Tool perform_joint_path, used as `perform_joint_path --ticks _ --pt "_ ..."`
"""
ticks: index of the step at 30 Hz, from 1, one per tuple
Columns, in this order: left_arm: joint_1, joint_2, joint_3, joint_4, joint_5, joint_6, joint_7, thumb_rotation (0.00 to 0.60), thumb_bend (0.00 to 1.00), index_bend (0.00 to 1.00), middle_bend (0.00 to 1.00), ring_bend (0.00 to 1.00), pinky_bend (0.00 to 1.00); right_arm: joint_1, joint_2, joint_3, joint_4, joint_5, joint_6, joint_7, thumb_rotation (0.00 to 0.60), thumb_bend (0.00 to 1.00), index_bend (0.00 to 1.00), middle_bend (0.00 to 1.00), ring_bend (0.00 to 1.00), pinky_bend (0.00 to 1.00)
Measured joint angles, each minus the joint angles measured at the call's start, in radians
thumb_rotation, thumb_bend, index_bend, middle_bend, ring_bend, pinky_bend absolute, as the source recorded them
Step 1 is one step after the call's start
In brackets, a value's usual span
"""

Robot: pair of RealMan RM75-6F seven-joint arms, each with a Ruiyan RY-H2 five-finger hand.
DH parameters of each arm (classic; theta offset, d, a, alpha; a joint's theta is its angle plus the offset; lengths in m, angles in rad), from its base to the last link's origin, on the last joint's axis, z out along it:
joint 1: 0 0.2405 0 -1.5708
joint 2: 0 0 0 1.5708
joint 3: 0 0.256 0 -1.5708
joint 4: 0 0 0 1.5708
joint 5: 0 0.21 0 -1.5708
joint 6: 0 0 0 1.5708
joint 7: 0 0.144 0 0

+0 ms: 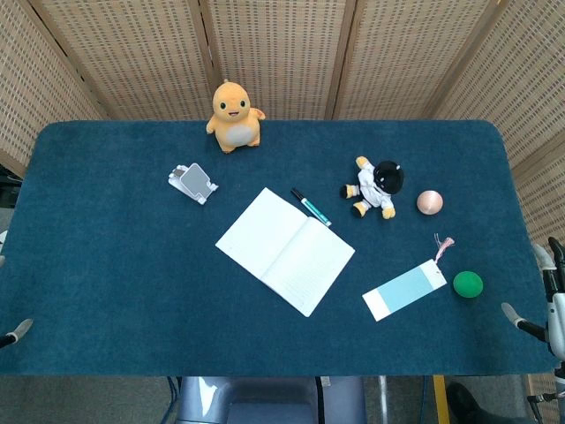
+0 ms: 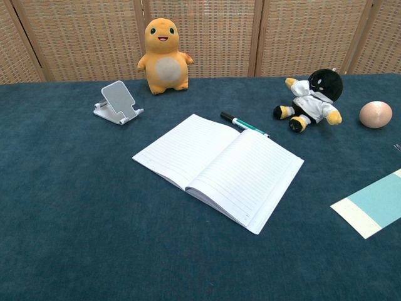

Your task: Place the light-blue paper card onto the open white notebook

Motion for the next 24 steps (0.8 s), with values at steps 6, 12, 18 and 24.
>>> perform_joint_path --ticks 6,12,18,24 --pt "-0.005 0.002 0.004 0.002 0.005 -0.016 0.0 0.6 0.0 0.0 0.0 0.0 0.0 -0.007 0.016 -0.005 -0.004 0.006 -0.035 -0.057 0.6 0.0 0.0 0.0 0.0 0.0" --pt "-0.015 0.008 0.007 -0.002 0.005 -0.04 0.0 0.6 0.0 0.0 0.0 0.0 0.0 0.01 0.039 -0.024 -0.017 -0.045 -0.088 -0.071 0.6 0.0 0.0 0.0 0.0 0.0" --pt "-0.029 0.005 -0.003 -0.008 -0.016 -0.064 0.021 0.6 0.0 0.0 0.0 0.0 0.0 0.093 0.065 -0.057 0.038 -0.199 -0.179 -0.037 0.6 0.0 0.03 0.0 0.0 0.0" --pt "-0.046 -0.003 -0.016 -0.017 -0.038 -0.091 0.057 0.6 0.0 0.0 0.0 0.0 0.0 0.238 0.054 -0.094 0.189 -0.369 -0.319 0.016 0.6 0.0 0.03 0.0 0.0 0.0"
